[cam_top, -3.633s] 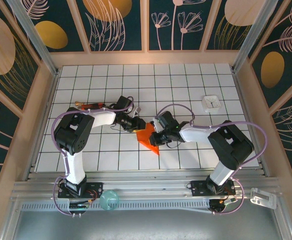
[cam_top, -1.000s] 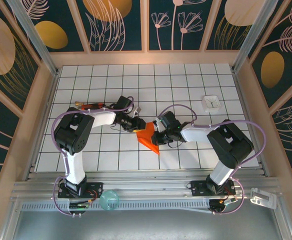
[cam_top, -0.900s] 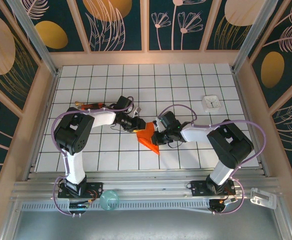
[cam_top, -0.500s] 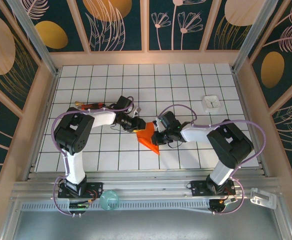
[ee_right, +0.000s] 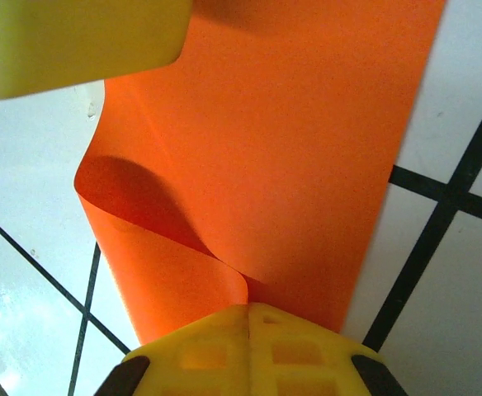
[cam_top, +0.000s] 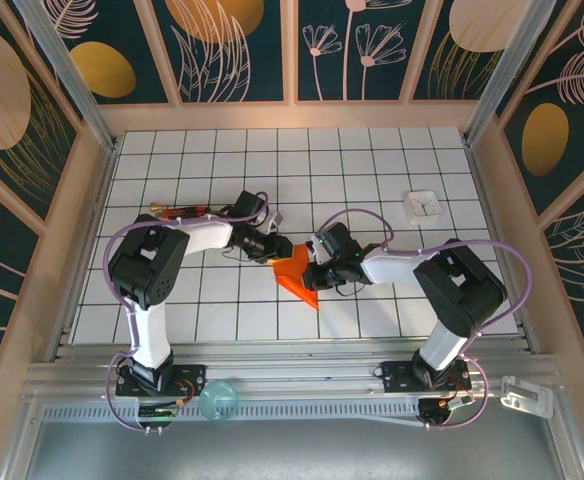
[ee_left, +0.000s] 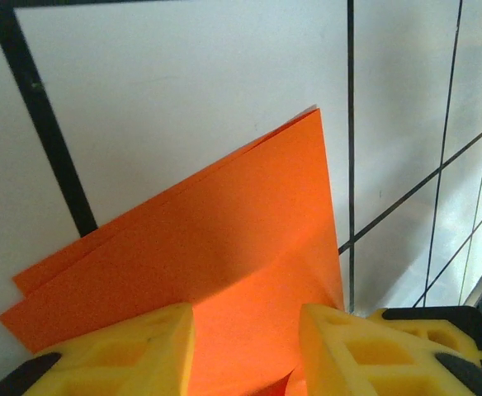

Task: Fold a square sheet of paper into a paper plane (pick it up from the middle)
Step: Third fold the triangle at the center of the table.

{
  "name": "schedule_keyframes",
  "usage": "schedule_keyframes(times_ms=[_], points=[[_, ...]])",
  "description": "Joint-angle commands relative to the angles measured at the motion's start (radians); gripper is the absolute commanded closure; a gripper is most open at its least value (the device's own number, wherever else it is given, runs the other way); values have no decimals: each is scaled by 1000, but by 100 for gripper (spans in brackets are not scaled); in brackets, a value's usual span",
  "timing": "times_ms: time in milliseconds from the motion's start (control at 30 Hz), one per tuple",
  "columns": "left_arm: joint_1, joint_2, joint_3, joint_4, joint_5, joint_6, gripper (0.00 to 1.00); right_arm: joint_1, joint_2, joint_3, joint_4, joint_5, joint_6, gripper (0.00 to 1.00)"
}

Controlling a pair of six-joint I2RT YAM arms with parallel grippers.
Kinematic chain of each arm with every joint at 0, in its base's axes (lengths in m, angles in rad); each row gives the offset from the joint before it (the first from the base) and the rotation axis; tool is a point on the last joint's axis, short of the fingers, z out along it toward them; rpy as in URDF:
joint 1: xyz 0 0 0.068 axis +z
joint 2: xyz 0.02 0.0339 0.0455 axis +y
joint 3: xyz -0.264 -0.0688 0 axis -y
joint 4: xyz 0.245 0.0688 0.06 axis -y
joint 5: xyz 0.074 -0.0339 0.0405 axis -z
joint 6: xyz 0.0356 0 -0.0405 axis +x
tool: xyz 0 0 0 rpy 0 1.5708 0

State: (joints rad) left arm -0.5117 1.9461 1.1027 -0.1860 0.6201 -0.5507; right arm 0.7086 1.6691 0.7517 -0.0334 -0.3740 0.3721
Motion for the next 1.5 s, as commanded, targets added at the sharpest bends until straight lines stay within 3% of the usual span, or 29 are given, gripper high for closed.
schedule_keyframes(times_ms=[0,167,300,533,700,800,1033,1467], points=[[-2,16,33,-27,-28,-21,57,3,35,-22,-66,75,-19,100],[-2,-53,43,-19,-47,-59,52,3,33,-32,-63,75,-16,100],[-7,-178,-62,59,-72,-148,53,3,35,-37,-57,75,-16,100],[-84,-437,-360,241,-129,-360,80,3,45,-40,-55,85,-14,100],[-205,-542,-512,405,-190,-509,95,4,53,-43,-53,95,-7,100],[-273,-535,-552,506,-228,-564,100,1,56,-43,-53,97,-7,100],[-393,-402,-571,722,-303,-629,100,-4,66,-56,-47,94,-3,100],[-442,-261,-575,864,-353,-671,100,-18,66,-90,-29,73,-10,100]])
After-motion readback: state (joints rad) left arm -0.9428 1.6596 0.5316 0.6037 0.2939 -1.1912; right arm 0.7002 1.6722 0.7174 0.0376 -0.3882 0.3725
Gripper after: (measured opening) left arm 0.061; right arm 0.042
